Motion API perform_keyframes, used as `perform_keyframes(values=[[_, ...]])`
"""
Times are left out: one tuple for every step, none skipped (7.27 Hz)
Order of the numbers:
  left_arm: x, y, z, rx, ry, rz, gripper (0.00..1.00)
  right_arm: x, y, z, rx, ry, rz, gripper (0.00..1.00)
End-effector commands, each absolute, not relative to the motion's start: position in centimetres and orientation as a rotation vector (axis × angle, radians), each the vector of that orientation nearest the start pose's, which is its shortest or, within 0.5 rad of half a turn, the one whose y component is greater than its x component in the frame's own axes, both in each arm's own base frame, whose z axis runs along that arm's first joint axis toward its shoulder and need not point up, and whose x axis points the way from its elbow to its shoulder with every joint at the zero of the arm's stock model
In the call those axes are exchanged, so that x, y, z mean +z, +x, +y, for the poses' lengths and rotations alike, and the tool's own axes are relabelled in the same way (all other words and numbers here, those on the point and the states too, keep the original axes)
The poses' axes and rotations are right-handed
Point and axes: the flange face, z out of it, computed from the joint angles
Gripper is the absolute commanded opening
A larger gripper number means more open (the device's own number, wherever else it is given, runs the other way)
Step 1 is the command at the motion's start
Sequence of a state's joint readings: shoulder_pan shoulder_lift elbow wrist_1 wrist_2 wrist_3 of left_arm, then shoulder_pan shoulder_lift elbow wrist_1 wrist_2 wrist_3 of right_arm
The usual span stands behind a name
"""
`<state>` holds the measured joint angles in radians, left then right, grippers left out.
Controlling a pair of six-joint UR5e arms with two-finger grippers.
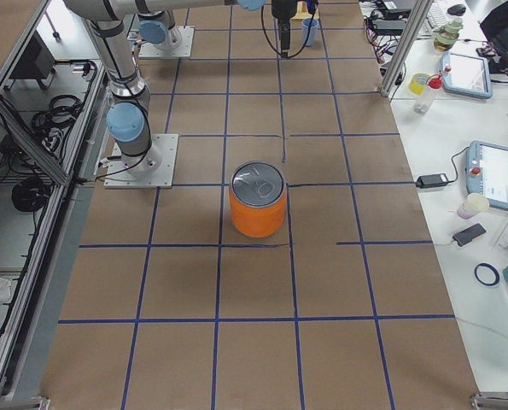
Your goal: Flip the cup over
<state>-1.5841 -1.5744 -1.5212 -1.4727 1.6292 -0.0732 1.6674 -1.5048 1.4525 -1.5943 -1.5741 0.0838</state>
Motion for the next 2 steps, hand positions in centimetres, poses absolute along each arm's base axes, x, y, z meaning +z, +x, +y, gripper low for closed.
perform_keyframes(values=[[52.27, -13.21, -50.09, -0.226, -0.106, 3.079, 1.00, 51.46, 18.33, -51.13, -0.118, -0.026, 3.134, 1.00], [52.11, -13.29, -50.11, -0.221, -0.101, 3.080, 1.00, 51.53, 18.33, -51.14, -0.120, -0.026, 3.134, 1.00]])
